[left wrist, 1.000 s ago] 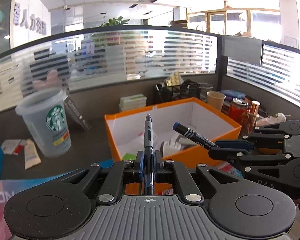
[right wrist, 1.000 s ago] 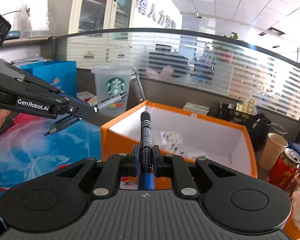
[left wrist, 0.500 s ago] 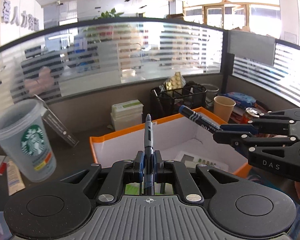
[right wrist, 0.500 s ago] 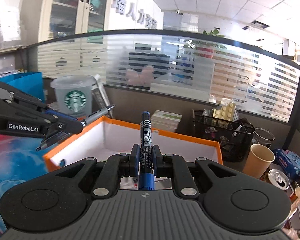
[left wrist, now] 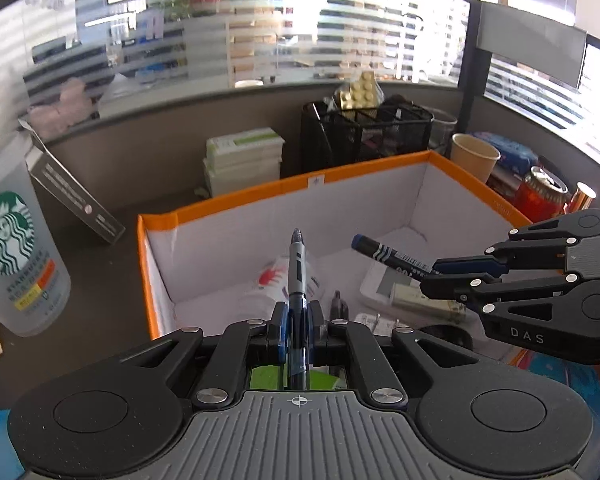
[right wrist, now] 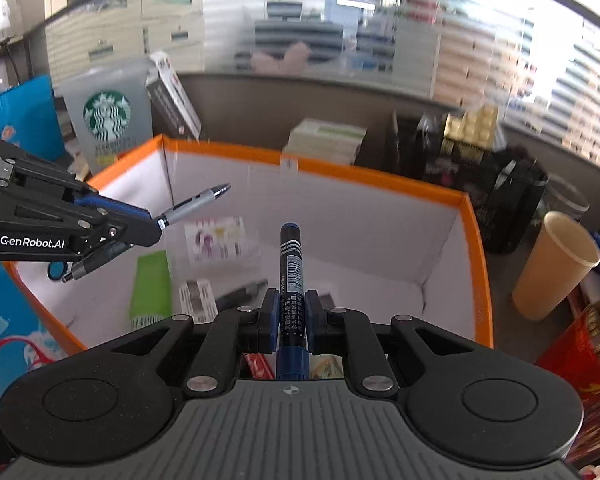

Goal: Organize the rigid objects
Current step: 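Lower the pen and marker into the orange box and open both grippers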

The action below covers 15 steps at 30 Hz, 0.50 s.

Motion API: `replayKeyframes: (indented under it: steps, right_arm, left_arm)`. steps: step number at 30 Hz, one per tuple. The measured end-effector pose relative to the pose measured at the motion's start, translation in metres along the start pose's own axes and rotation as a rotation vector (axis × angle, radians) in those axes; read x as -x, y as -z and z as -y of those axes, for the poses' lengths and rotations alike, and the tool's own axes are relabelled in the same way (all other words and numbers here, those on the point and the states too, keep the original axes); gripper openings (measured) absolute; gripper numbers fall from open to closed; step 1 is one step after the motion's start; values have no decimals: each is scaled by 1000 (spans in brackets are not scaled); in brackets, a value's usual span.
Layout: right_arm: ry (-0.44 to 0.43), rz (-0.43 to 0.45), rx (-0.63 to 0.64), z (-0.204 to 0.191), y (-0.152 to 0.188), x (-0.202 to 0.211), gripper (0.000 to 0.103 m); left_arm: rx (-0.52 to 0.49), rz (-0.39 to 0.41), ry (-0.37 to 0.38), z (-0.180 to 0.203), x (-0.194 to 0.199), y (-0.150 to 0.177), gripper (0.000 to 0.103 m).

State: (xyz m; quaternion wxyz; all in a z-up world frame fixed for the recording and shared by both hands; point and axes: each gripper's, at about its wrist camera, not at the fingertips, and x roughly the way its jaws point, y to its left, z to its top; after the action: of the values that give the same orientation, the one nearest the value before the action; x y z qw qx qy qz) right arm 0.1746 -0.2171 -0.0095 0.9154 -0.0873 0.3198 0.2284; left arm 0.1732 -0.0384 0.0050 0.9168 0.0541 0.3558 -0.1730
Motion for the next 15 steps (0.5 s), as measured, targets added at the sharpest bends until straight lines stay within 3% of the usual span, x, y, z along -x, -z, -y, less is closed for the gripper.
replayKeyframes:
  steps: [10,14,15]
  right_arm:
    - [15,-15,-43,2,4,-2,19]
    - [36,13,-31,-5,2,8,25]
    - [39,26,-29,-8,1,13,28]
  left_arm:
    - [20,-12,-12,0,-2,5,8]
    - [51,13,-28,-3,11,5,20]
    - [61,21,-33,-4,15,5,32]
